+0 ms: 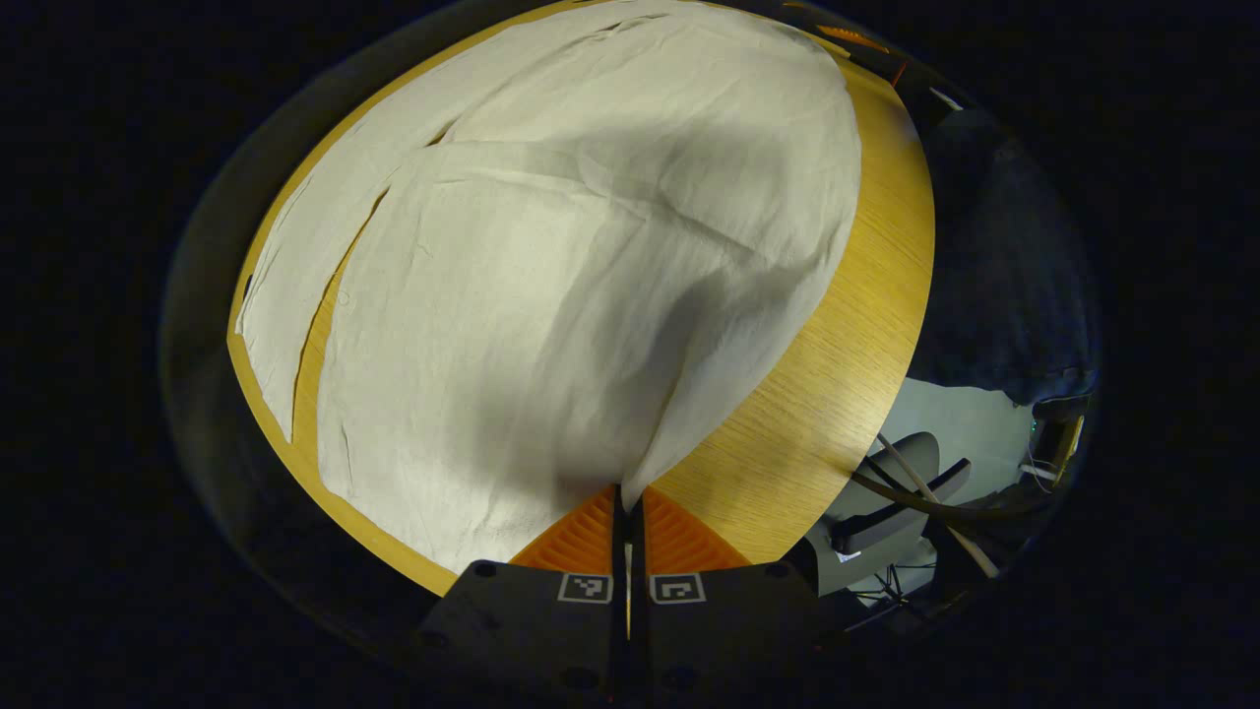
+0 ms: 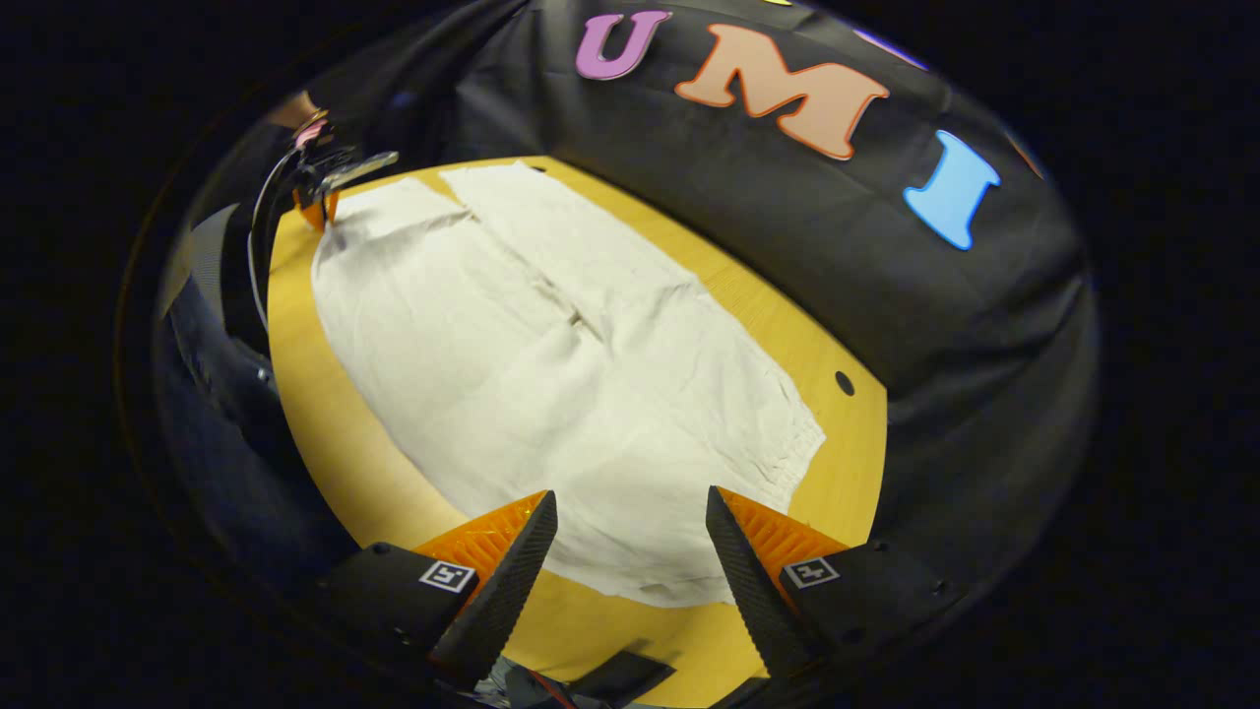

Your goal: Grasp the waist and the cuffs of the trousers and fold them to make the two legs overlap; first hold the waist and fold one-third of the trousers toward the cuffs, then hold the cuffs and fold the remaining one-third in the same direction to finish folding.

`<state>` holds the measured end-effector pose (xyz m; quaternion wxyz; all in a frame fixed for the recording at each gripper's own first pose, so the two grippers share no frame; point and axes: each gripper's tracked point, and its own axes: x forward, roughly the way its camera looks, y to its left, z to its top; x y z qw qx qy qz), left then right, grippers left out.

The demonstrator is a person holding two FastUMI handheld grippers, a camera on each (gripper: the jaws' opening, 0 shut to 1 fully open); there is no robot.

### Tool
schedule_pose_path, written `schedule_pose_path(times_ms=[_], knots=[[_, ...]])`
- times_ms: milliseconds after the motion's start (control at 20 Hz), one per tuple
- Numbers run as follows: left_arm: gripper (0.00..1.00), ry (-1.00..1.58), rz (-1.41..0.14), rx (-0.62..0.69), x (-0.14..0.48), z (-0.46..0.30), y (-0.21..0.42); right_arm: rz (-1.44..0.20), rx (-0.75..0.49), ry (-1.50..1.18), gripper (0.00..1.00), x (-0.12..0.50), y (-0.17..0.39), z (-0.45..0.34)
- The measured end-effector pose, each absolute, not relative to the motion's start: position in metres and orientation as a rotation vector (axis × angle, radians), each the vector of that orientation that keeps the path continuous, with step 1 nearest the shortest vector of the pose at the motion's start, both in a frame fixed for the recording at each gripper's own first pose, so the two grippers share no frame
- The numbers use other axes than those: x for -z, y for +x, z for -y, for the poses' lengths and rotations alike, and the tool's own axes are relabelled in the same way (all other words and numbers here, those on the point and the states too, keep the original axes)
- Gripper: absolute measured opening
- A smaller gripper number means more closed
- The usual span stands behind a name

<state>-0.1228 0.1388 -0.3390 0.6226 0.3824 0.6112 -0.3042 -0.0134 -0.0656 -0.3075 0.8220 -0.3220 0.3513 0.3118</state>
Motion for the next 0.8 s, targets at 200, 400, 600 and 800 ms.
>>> schedule_pose_path(times_ms=[200,400,600,800], knots=[[0.00,0.870,-1.423,0.676,0.339,-0.138,-0.124,-0.902,-0.816,-0.840,0.99,0.350,-0.028,0.093],[0.00,0.869,-1.444,0.667,0.340,-0.138,-0.122,-0.995,-0.931,-0.894,0.98,0.373,-0.039,0.096],[0.00,0.880,-1.469,0.673,0.341,-0.139,-0.121,-1.086,-0.996,-0.898,0.89,0.384,-0.047,0.097],[0.00,0.885,-1.486,0.676,0.341,-0.140,-0.121,-1.197,-0.998,-0.869,0.64,0.390,-0.056,0.094]])
